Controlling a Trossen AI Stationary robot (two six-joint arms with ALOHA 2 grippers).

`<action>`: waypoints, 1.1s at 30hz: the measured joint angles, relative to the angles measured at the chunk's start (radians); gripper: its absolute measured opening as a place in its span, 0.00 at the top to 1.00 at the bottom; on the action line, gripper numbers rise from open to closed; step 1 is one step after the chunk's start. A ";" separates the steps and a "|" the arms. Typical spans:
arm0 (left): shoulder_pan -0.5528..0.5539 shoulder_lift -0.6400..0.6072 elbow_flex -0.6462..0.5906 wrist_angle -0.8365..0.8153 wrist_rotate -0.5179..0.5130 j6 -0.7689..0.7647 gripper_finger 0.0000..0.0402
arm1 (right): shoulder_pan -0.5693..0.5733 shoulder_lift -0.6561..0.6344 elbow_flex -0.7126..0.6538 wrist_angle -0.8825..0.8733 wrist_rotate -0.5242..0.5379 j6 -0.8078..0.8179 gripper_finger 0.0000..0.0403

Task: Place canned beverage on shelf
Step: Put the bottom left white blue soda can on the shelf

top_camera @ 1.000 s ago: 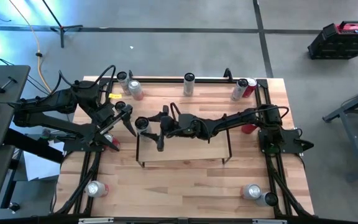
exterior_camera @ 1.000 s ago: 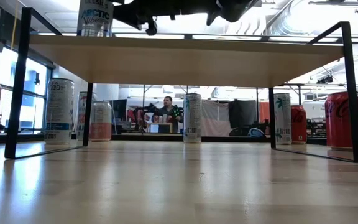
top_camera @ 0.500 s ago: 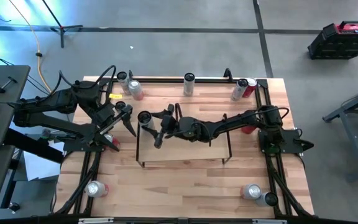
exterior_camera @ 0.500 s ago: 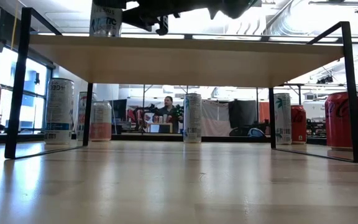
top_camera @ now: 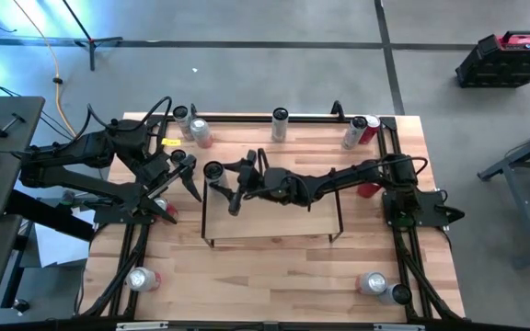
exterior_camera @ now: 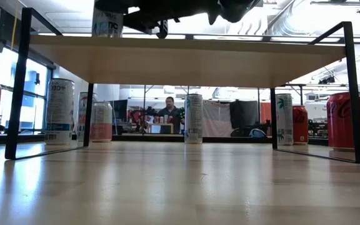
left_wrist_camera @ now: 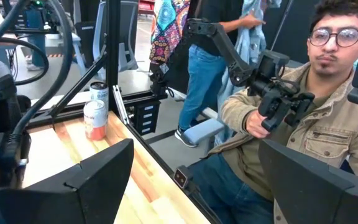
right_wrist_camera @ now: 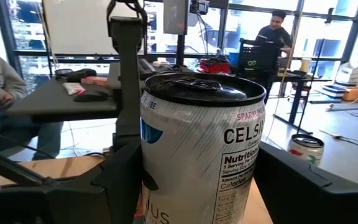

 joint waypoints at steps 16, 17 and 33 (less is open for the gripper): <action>0.000 0.000 0.000 0.000 0.000 0.000 0.16 | 0.002 -0.002 0.000 -0.004 -0.007 0.025 0.36; 0.000 0.000 0.000 0.000 0.000 0.000 0.16 | 0.002 -0.002 0.000 -0.004 -0.007 0.025 0.36; 0.000 0.000 0.000 -0.001 0.000 -0.002 0.16 | 0.003 -0.004 0.003 0.010 -0.006 -0.005 0.26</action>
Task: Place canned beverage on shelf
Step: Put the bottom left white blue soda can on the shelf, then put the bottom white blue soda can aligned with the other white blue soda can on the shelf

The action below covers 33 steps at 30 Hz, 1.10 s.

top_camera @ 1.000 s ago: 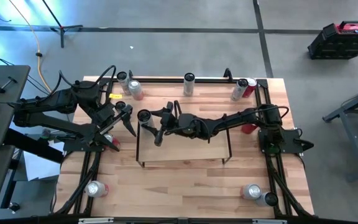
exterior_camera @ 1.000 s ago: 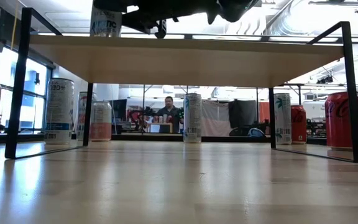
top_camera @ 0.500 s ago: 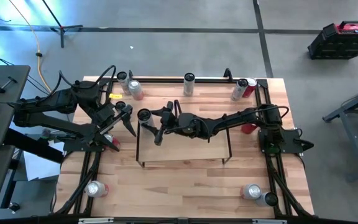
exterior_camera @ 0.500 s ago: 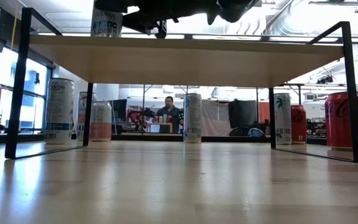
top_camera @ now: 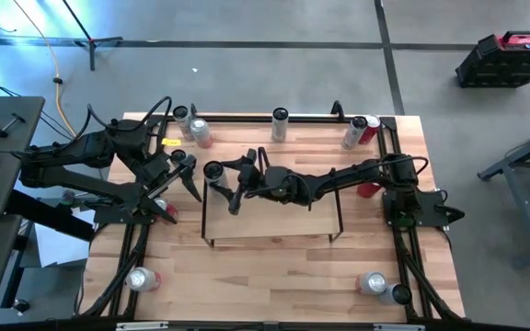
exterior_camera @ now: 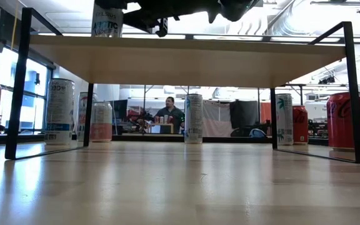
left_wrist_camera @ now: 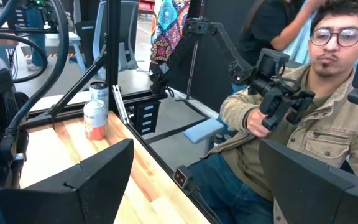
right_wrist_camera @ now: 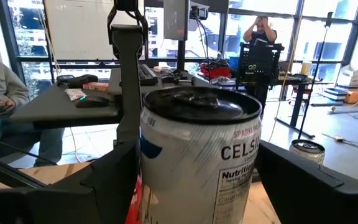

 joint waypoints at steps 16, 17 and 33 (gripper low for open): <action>0.000 0.000 0.000 -0.004 0.000 -0.011 0.16 | 0.010 -0.049 0.000 -0.035 0.015 -0.012 0.26; 0.000 0.000 0.000 -0.004 0.000 -0.011 0.16 | 0.010 -0.051 0.000 -0.034 0.015 -0.013 0.26; 0.000 0.000 0.000 -0.003 0.001 -0.014 0.16 | 0.040 -0.293 -0.001 -0.334 -0.007 -0.083 0.26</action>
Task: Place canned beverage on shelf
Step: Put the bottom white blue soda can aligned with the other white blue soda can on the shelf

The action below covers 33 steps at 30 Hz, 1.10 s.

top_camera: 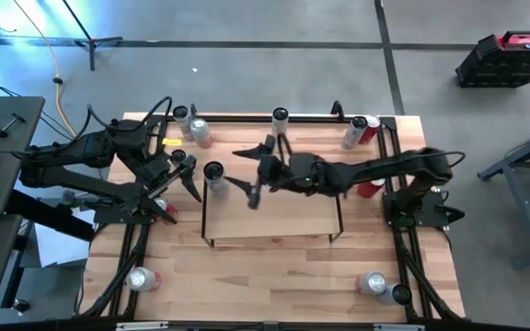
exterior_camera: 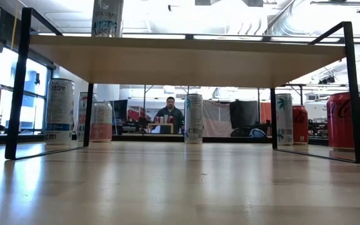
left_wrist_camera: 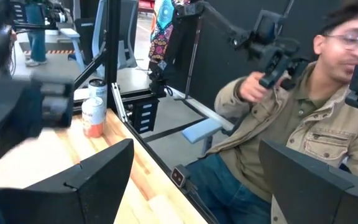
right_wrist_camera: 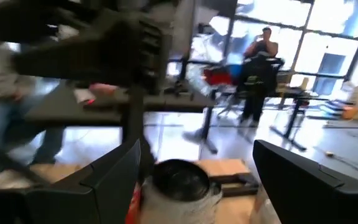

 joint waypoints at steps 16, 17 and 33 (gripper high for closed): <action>0.000 0.010 0.000 0.216 0.000 -0.093 0.16 | 0.414 -0.267 0.000 -0.504 0.275 -0.040 0.26; 0.000 0.016 0.000 0.218 0.000 -0.101 0.16 | 0.444 -0.276 0.000 -0.531 0.298 -0.025 0.26; 0.077 0.135 0.002 0.609 -0.023 -0.179 0.16 | 0.735 -0.381 -0.001 -0.923 0.572 0.294 0.26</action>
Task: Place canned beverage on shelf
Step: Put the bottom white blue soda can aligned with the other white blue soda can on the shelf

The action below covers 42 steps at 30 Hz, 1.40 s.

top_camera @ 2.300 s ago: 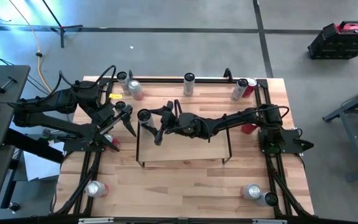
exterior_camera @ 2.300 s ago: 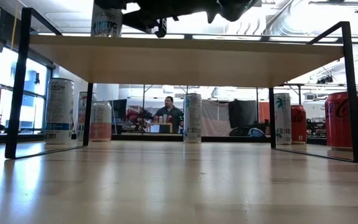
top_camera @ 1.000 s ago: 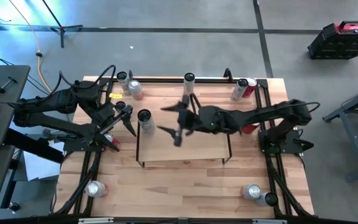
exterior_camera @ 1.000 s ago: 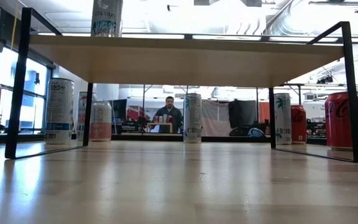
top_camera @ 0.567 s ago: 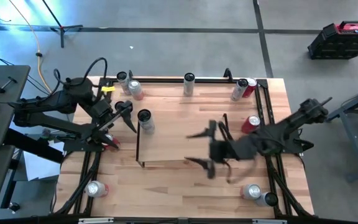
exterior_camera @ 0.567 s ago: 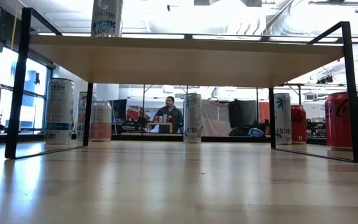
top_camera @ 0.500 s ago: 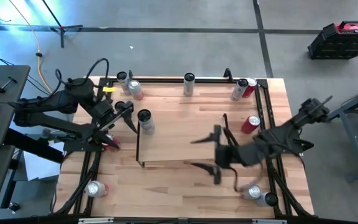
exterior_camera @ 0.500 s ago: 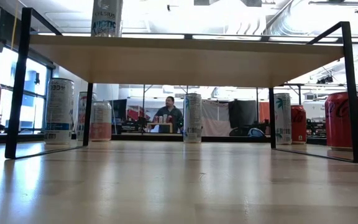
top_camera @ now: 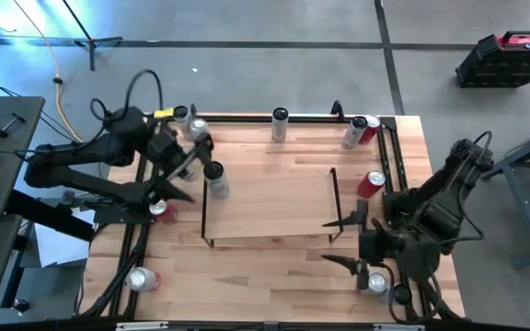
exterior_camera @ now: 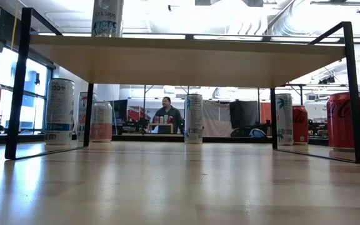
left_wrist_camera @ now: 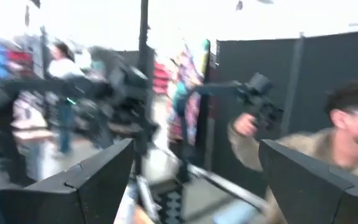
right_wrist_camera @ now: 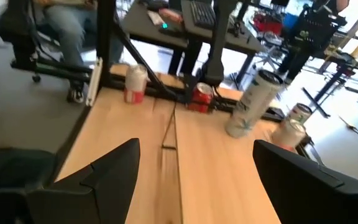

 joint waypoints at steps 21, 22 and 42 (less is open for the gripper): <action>0.099 0.169 -0.001 0.295 -0.026 -0.062 0.16 | -0.015 0.000 -0.059 -0.189 -0.126 0.117 0.26; 0.099 0.171 -0.001 0.307 -0.025 -0.068 0.16 | -0.014 0.000 -0.045 -0.220 -0.152 0.167 0.26; 0.115 0.129 -0.001 0.231 -0.032 0.032 0.16 | 0.091 0.026 0.120 -0.963 -0.746 1.299 0.26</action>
